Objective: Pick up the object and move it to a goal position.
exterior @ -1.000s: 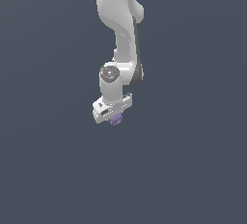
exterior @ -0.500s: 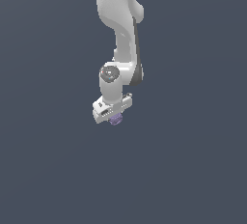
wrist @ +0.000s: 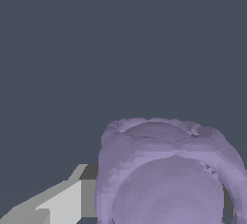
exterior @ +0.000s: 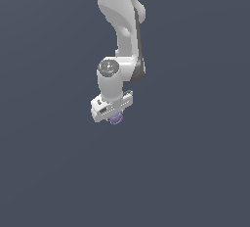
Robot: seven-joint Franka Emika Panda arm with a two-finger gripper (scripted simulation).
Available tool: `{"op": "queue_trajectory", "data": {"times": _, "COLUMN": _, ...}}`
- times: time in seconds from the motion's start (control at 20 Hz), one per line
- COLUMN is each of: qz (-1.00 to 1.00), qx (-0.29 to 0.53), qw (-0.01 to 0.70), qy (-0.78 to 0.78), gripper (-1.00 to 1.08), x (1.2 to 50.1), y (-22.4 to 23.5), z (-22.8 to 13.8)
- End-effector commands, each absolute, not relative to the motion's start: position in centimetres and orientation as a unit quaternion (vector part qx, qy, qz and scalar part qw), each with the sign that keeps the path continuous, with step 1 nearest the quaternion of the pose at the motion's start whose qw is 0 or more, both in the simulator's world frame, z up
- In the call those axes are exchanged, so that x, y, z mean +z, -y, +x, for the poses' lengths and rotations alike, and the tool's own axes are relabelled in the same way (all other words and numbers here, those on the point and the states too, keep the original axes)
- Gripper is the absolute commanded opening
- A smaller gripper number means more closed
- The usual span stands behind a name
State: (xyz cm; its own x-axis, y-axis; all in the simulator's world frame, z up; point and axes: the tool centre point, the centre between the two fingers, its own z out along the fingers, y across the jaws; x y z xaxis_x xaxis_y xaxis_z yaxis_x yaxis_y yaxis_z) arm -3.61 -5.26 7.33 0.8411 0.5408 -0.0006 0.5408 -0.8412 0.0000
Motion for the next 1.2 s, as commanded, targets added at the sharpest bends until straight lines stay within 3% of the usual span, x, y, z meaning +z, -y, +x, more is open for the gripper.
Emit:
{"op": "queue_trajectory", "data": {"times": 0.0, "qz": 0.959, "qx": 0.000, "qw": 0.000, "qy": -0.282, "gripper": -1.00, "x": 9.0, "y": 5.5, "z": -3.3}}
{"op": "queue_trajectory", "data": {"times": 1.15, "qz": 0.959, "qx": 0.000, "qw": 0.000, "qy": -0.282, "gripper": -1.00, "x": 31.9, "y": 9.1, "z": 1.0}}
